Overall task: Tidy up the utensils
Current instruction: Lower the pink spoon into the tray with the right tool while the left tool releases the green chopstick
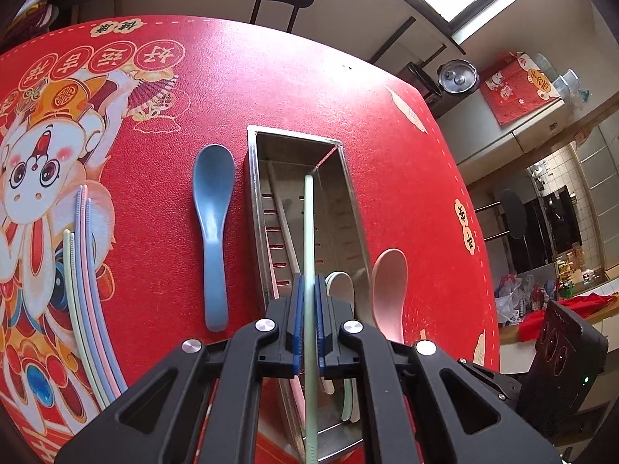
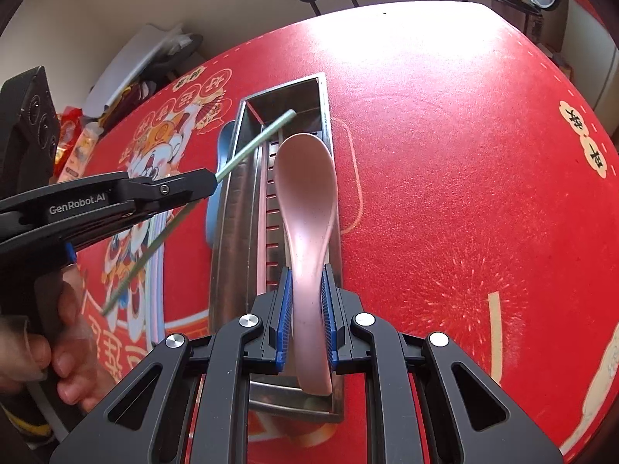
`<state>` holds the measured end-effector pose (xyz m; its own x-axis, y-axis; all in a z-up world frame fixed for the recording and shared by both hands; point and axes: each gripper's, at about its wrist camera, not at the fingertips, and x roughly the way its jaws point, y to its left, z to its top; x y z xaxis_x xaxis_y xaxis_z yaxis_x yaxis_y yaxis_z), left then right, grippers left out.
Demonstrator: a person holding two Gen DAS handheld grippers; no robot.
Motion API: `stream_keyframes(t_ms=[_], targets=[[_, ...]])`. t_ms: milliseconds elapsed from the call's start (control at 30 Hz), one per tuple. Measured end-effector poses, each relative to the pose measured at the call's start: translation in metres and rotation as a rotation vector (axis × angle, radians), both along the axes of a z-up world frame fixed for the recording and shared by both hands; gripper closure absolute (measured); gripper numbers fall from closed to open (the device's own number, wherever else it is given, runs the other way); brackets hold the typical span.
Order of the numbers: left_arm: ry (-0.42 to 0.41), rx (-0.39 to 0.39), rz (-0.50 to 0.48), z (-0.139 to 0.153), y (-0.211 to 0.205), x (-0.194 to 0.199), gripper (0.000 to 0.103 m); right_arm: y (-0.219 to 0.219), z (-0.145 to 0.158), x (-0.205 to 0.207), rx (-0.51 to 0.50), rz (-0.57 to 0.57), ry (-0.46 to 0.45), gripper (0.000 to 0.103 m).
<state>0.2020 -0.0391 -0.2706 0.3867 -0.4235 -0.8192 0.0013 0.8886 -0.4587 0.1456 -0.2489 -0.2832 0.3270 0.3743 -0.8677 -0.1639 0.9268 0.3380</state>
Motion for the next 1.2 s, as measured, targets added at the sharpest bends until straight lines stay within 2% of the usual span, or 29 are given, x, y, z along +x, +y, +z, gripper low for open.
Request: stream_keyframes(t_ms=[233,667,800,1000,1200], targets=[[0.024,0.008,0.007,-0.009,-0.004,0.007,0.097,0.0,-0.003,0.002,0.007,0.0,0.013,0.088],[0.001,0.081,0.11,-0.004,0.008,0.004,0.097,-0.003,-0.002,0.003,0.015,-0.003,0.013,0.088],[0.002,0.081,0.114,-0.004,0.008,0.003,0.097,-0.003,0.0,0.003,0.015,0.0,0.012,0.088],[0.037,0.027,0.066,-0.011,-0.001,0.005,0.097,-0.002,-0.001,0.003,0.015,0.0,0.021,0.088],[0.046,0.012,0.056,-0.015,-0.004,0.01,0.097,-0.003,-0.002,0.003,0.024,-0.012,0.038,0.088]])
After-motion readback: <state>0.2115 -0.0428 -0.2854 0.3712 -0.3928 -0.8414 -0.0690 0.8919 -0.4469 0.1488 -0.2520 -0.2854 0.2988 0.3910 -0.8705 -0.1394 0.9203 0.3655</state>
